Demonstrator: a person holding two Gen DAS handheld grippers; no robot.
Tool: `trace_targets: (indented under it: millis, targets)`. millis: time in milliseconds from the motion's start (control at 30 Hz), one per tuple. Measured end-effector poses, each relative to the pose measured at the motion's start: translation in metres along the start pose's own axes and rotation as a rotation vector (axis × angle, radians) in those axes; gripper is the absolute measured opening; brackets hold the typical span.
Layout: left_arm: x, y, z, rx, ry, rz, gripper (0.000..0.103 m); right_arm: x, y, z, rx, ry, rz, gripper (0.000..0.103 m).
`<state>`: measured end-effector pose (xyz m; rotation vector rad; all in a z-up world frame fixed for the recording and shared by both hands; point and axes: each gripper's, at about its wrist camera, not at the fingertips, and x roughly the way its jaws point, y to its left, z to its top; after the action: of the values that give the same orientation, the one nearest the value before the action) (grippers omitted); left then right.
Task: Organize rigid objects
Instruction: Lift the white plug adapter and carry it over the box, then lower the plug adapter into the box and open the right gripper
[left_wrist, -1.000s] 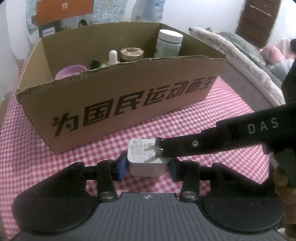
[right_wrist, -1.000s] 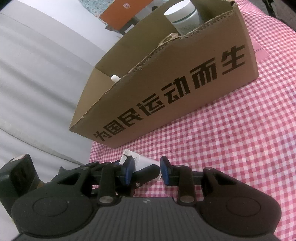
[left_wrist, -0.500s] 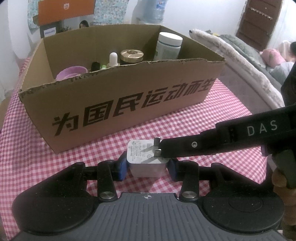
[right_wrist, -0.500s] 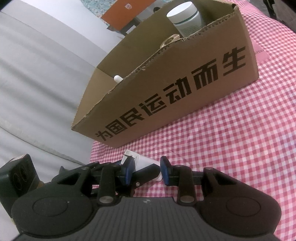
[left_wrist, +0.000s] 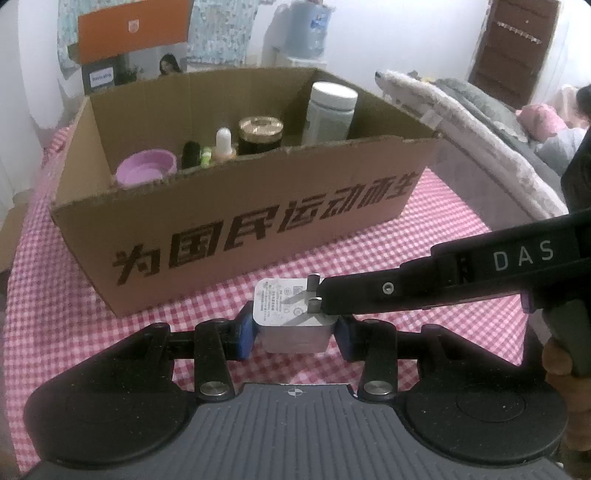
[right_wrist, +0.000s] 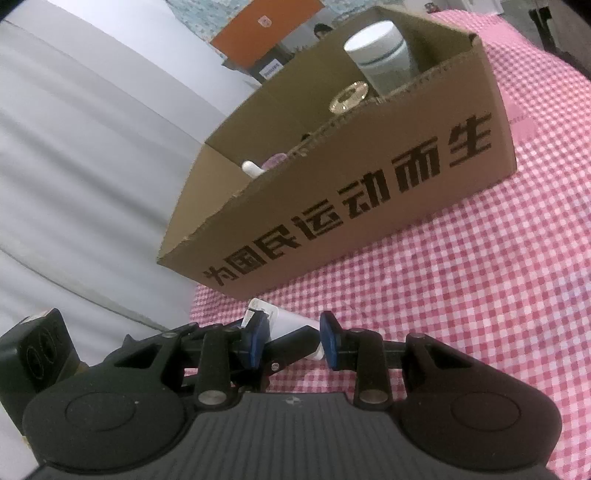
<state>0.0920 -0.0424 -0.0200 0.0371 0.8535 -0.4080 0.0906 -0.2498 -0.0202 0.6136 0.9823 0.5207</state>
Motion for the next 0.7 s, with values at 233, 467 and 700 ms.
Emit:
trace_targets:
  millis: [233,467,700]
  targets:
    - [-0.023,-0.006,0.020,0.033,-0.085,0.000,0.042,-0.022,0.021,0.012,-0.051,-0.063,0.024,0.034]
    - [-0.040,-0.018,0.056,0.074,-0.169,-0.010,0.042,-0.051,0.043,0.037,-0.124,-0.159,0.044,0.034]
    - [-0.038,-0.026,0.099,0.103,-0.218,-0.028,0.042,-0.070,0.054,0.078,-0.183,-0.231,0.049,0.034]
